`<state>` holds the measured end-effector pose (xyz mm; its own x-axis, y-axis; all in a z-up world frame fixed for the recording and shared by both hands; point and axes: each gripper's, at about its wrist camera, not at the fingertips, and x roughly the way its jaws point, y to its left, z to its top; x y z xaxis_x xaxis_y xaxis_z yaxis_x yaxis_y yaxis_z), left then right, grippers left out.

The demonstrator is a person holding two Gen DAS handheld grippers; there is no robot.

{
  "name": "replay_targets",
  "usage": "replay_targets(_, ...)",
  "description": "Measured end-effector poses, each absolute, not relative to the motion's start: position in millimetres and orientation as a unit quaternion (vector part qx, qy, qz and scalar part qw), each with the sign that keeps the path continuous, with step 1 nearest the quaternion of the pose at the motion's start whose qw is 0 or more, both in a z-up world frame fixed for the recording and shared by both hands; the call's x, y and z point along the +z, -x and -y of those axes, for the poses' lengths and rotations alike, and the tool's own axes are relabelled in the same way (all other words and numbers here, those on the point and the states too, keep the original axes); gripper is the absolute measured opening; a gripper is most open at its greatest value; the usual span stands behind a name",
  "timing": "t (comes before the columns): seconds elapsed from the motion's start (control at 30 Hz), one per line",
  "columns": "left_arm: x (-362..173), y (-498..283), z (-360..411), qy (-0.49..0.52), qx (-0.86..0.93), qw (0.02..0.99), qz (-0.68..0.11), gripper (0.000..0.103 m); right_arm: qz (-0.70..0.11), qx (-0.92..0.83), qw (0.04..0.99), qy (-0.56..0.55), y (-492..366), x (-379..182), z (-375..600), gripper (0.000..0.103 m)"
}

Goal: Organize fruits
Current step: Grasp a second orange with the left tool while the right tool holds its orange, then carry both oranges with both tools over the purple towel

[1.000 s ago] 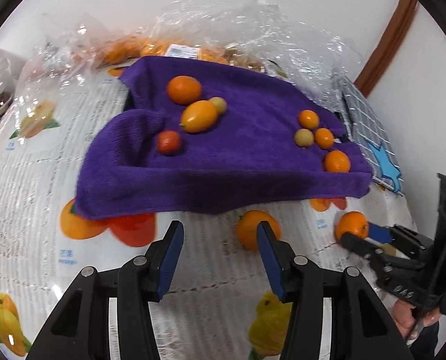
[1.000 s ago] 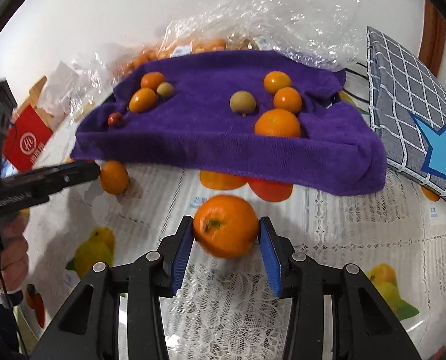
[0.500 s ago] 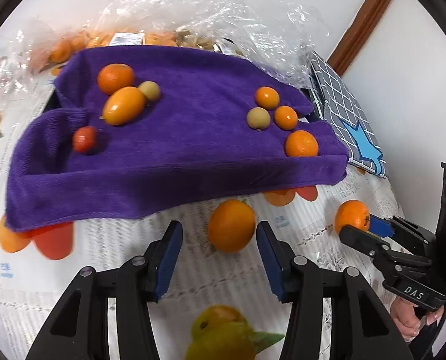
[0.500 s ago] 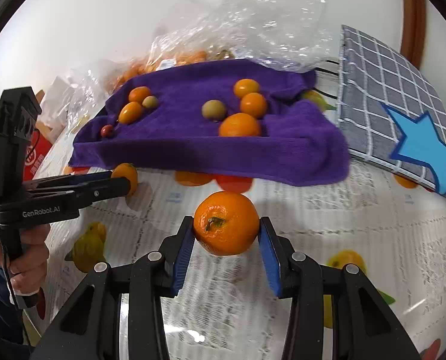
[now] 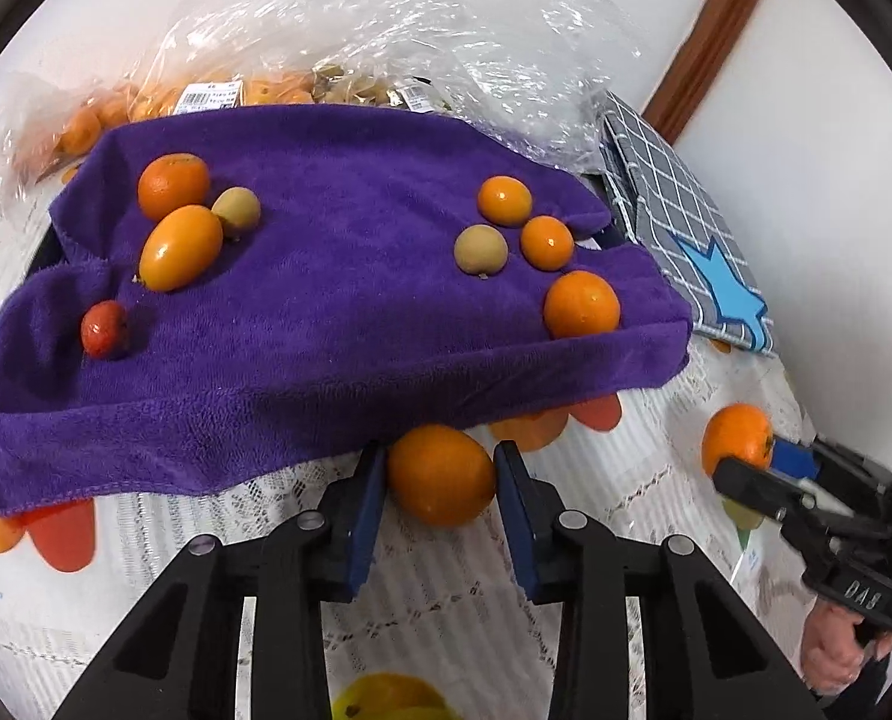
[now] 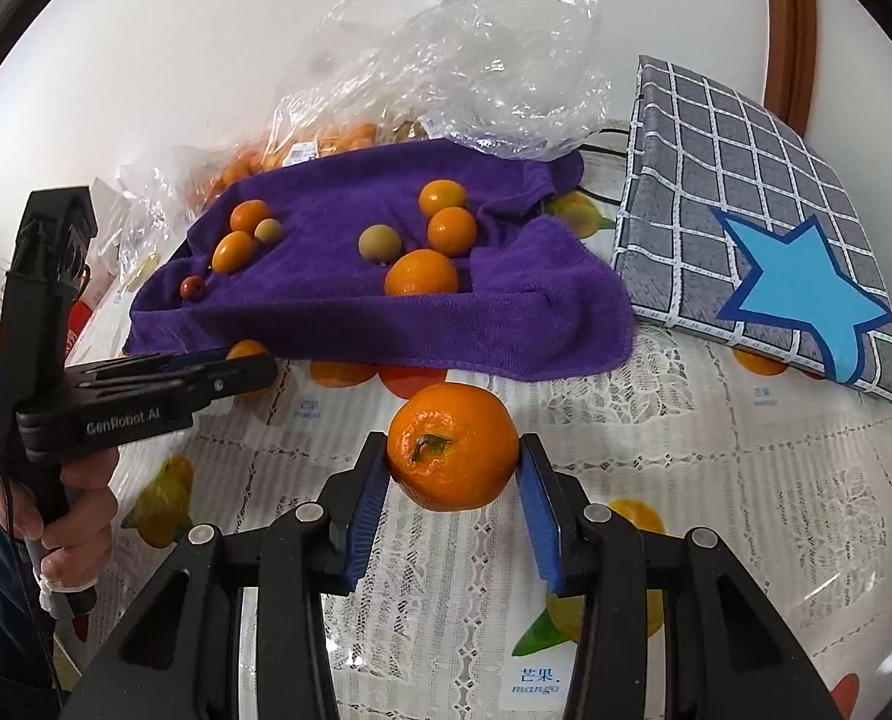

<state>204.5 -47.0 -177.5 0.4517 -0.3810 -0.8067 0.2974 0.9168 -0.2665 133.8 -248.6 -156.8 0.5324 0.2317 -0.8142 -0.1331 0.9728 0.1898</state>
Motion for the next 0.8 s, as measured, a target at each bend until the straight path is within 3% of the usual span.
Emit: replay_targets(0.8, -119, -211, -69, 0.115, -0.109, 0.884, -0.440, 0.034, -0.426, 0.145, 0.893, -0.032, -194, -114, 208, 0.043)
